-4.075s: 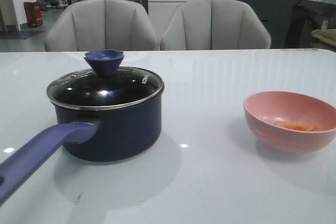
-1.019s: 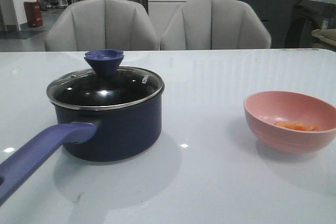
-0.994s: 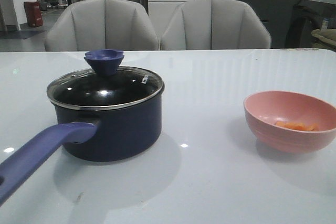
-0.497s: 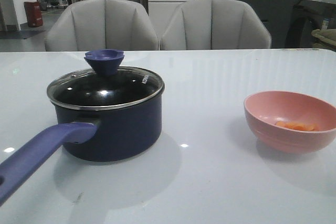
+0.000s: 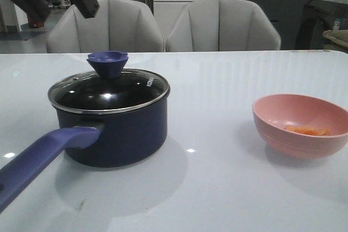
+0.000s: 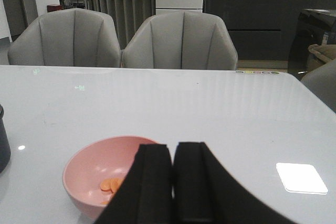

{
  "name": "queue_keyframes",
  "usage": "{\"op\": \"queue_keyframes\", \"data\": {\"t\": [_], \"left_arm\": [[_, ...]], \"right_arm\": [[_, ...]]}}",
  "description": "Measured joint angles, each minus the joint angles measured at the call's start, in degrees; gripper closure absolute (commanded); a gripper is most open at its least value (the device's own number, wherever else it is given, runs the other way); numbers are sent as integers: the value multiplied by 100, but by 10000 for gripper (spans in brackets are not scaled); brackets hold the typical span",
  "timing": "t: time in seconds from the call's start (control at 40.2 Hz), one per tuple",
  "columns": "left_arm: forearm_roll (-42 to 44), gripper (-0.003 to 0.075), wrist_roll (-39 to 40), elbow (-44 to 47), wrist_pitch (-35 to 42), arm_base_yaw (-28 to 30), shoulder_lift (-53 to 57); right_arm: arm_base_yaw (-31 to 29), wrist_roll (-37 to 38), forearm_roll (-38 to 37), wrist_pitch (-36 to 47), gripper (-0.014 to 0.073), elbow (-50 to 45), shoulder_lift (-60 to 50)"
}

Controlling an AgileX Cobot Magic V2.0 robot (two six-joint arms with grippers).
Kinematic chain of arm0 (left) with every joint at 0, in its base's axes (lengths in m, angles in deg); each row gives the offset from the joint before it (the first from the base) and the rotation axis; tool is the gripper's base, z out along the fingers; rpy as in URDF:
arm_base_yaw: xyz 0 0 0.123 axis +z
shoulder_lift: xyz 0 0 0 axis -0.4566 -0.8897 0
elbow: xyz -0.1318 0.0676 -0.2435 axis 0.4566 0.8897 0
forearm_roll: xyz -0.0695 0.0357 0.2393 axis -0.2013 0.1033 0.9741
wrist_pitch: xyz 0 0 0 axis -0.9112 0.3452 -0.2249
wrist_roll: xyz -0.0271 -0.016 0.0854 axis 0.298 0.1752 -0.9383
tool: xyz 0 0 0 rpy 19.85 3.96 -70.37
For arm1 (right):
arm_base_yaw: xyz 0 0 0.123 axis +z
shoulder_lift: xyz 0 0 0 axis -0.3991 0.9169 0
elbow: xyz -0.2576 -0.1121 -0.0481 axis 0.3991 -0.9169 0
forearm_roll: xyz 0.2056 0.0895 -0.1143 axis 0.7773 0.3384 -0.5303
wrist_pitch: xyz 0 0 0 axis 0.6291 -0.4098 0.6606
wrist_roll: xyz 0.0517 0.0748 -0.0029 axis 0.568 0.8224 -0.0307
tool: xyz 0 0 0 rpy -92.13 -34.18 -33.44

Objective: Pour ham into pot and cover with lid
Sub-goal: 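Lower the left gripper onto the purple lid knob and grasp it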

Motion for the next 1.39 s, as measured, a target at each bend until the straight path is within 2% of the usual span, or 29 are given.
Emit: {"op": "queue_keyframes", "data": {"t": [0.124, 0.248, 0.497, 1.043, 1.168, 1.391], "left_arm": [[159, 153, 329, -533, -289, -111, -508], [184, 96, 468, -1025, -706, -136, -973], [-2, 90, 657, -1737, -1201, -136, -1693], [-37, 95, 1233, -1909, -1432, -140, -2336], [1, 157, 1310, -1939, -1445, -140, -2370], [4, 343, 1312, -1978, -1396, -162, -2382]], "right_arm": [[0, 0, 0, 0, 442, 0, 0], [0, 0, 0, 0, 442, 0, 0], [0, 0, 0, 0, 442, 0, 0], [0, 0, 0, 0, 442, 0, 0], [0, 0, 0, 0, 442, 0, 0], [0, 0, 0, 0, 442, 0, 0]]}}
